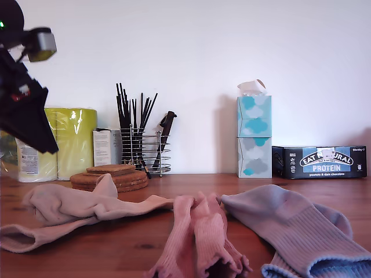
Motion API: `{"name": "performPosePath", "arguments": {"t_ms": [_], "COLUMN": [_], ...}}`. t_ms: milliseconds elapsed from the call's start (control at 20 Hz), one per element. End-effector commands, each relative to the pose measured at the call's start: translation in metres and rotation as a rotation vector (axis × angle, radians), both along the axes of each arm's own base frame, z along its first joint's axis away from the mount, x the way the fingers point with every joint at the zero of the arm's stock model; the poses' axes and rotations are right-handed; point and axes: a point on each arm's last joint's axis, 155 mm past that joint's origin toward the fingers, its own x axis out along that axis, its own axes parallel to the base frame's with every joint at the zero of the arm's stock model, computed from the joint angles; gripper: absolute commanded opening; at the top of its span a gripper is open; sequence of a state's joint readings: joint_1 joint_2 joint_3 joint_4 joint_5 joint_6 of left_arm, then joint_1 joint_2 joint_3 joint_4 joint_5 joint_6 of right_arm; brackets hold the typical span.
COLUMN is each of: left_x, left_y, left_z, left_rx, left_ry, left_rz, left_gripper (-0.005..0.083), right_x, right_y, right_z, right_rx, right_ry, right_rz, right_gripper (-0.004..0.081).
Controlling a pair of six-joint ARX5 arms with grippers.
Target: Pair up the socks based on colour and pattern, by placing each sock on top of its pair
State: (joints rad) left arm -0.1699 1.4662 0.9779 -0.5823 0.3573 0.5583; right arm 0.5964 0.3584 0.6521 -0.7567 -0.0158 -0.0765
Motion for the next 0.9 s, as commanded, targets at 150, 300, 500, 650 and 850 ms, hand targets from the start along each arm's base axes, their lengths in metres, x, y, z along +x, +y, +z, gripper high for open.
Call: {"name": "performPosePath", "arguments": {"t_ms": [150,300,500,650,850], "left_x": [0.004,0.01,0.008,-0.005,-0.023], "left_y": [-0.003,-0.006,-0.023,-0.038,-0.038], "left_z": [-0.042,-0.057,-0.078,-0.105,-0.124], "left_rx": [0.022,0.014,-0.004,0.02,0.1], "left_ry": [0.079,0.091,0.128,0.194,0.273], "left_rz": [-0.03,-0.034,-0.072,-0.12,-0.118], "left_gripper": [0.0564,0.0547,0.0516,0.0131,-0.0024], "right_x": [0.002,0.002,0.002,0.002,0.001], "right_y": [0.0,0.0,0.0,0.0,0.0], "right_z": [-0.006,-0.006,-0.006,-0.006,-0.007], "right_rx": [-0.008,-0.009,-0.008,-0.008,-0.011], "right_ry": [0.007,0.009,0.008,0.009,0.012], "right_rz": [-0.003,-0.003,-0.003,-0.003,-0.003], "right_gripper": [-0.0013,-0.0013,-0.0013,-0.0013,-0.0013]}}
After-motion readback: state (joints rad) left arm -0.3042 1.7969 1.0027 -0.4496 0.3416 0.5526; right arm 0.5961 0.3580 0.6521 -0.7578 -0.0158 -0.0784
